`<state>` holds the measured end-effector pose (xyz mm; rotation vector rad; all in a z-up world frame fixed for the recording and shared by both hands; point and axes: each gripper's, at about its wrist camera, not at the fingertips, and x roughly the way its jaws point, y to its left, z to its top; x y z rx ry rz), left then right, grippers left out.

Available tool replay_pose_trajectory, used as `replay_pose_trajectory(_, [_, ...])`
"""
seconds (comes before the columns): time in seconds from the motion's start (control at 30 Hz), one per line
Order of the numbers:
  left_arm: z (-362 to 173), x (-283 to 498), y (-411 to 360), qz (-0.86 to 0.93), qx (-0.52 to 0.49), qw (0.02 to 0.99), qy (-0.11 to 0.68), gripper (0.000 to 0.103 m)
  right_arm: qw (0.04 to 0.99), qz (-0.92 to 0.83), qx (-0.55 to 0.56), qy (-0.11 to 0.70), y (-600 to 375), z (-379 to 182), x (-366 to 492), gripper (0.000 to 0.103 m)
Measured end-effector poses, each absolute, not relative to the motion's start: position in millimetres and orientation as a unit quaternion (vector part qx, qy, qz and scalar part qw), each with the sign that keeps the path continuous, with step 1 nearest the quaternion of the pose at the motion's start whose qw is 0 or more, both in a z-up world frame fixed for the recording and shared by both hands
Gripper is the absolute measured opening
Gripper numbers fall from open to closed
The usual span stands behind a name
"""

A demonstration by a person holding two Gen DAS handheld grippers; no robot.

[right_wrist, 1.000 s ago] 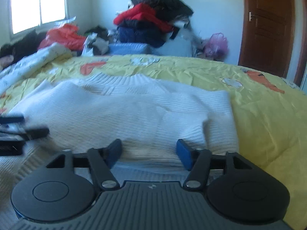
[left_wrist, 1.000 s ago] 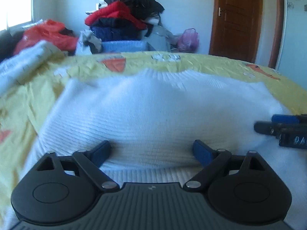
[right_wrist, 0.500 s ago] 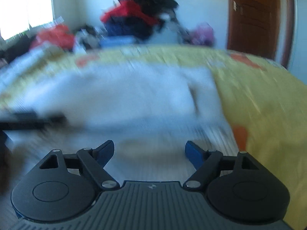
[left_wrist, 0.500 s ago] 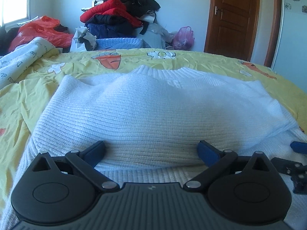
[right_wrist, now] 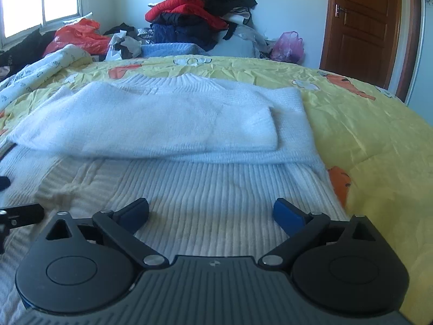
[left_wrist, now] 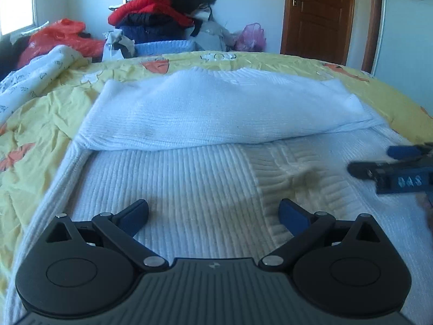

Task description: Fold small clothes

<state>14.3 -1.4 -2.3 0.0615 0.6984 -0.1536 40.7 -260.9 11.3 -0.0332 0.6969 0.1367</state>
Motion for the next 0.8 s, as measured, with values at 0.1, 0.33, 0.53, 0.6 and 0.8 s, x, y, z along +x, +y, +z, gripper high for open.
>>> replay_pose_trajectory(0.1, [-4.0,14.8,-1.6,-0.073,0.028,0.937,0.341,0.103,0.938,0.069,-0.017,0.339,-264.2,10.3,19.9,0.102])
replay_pose_trajectory(0.33, [-5.9,13.6,-2.5,-0.071,0.031,0.938,0.339,0.103,0.941,0.056,-0.016,0.334,-270.6,7.4,-21.9,0.102])
replay_pose_trajectory(0.53, [-4.6,3.1,-2.4,-0.067,0.041,0.936,0.342,0.103,0.942,0.039,-0.012,0.334,-269.4,7.0,-44.7,0.102])
replay_pose_trajectory(0.6, [-4.3,-13.3,-0.2,-0.066,0.049,0.937,0.340,0.103,0.942,0.036,-0.010,0.334,-269.5,7.1,-49.5,0.102])
replay_pose_trajectory(0.8, [-3.9,-52.2,15.7,-0.076,0.053,0.936,0.339,0.103,0.943,0.038,-0.005,0.330,-270.6,6.3,-53.6,0.102])
